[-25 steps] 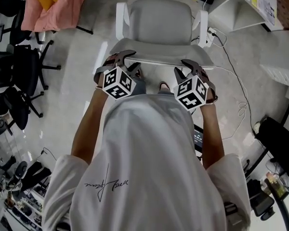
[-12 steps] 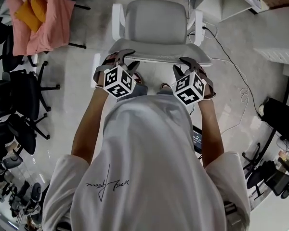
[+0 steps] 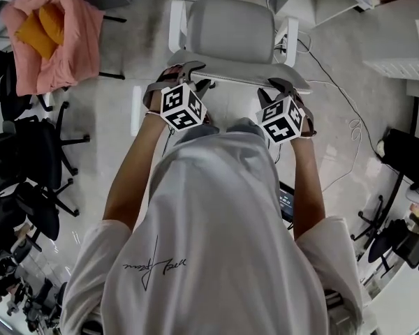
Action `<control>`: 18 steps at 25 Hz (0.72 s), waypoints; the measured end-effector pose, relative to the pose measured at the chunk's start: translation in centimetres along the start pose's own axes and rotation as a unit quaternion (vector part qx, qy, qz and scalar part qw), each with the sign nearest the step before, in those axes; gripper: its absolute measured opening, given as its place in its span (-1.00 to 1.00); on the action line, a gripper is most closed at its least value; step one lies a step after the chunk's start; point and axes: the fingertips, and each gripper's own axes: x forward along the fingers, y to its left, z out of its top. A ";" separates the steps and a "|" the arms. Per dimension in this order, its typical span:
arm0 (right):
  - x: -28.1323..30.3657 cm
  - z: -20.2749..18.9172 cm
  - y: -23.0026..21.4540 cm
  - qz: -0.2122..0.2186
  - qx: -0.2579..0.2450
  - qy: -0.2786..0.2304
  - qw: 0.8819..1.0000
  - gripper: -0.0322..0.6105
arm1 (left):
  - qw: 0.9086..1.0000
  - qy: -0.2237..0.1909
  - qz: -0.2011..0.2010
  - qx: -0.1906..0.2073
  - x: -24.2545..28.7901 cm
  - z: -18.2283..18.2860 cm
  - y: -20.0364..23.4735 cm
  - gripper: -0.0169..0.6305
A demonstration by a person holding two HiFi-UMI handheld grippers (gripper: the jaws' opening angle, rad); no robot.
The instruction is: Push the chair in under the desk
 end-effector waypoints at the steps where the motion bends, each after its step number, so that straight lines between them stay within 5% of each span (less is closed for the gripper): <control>1: 0.1 0.1 0.0 -0.003 0.004 0.002 1.000 -0.43 | 1.000 -0.001 -0.001 0.003 0.1 0.0 0.2 -0.42; 18: 0.8 1.6 -0.3 -0.024 0.044 -0.007 0.999 -0.43 | 0.999 -0.016 0.003 0.050 1.2 -0.6 2.9 -0.39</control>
